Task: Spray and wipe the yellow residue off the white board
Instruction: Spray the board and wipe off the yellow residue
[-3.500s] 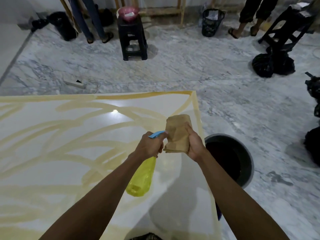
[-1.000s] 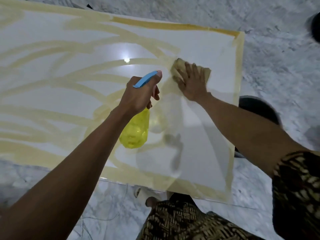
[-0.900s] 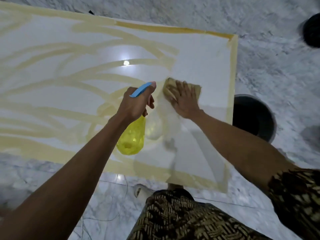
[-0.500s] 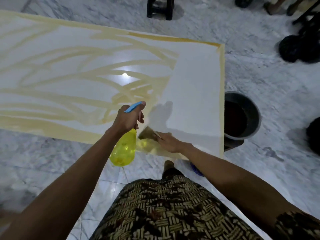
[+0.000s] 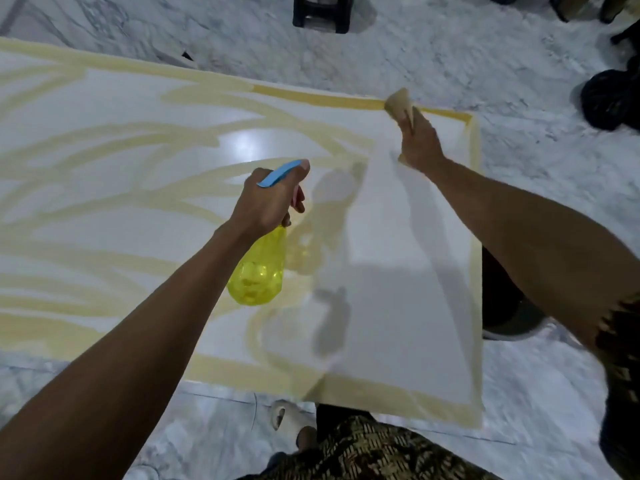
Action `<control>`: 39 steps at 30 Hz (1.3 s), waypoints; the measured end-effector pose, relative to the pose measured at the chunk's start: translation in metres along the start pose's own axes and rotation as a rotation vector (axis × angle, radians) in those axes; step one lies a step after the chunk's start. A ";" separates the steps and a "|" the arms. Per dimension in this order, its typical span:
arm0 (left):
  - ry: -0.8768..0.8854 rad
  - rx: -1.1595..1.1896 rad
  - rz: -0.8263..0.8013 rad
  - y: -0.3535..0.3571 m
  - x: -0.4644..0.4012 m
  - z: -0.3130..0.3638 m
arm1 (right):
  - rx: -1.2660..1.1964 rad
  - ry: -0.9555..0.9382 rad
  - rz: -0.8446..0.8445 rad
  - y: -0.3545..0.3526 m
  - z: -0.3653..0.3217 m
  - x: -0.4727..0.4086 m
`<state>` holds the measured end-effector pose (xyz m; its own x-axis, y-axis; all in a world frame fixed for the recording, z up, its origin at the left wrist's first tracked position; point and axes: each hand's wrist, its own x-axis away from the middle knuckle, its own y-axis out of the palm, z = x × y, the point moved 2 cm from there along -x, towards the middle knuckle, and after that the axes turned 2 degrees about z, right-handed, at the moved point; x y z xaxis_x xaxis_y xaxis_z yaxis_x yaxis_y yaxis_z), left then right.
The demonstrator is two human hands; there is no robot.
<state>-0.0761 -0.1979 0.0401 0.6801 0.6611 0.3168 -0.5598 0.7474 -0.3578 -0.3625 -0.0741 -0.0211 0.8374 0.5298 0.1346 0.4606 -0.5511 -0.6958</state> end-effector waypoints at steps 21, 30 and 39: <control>-0.131 0.002 -0.004 -0.033 0.018 -0.067 | 0.579 -0.503 -0.256 0.183 0.056 0.141; -0.186 -0.033 -0.022 -0.076 0.149 -0.129 | 0.486 -0.378 -0.567 0.222 0.025 0.372; -0.082 0.020 -0.013 -0.102 0.110 -0.089 | -0.393 0.317 -0.269 0.125 -0.063 0.286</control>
<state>0.0979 -0.2069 0.0331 0.6466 0.6541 0.3925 -0.5610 0.7564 -0.3363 -0.0472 -0.0321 -0.0255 0.6952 0.4987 0.5176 0.6937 -0.6541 -0.3015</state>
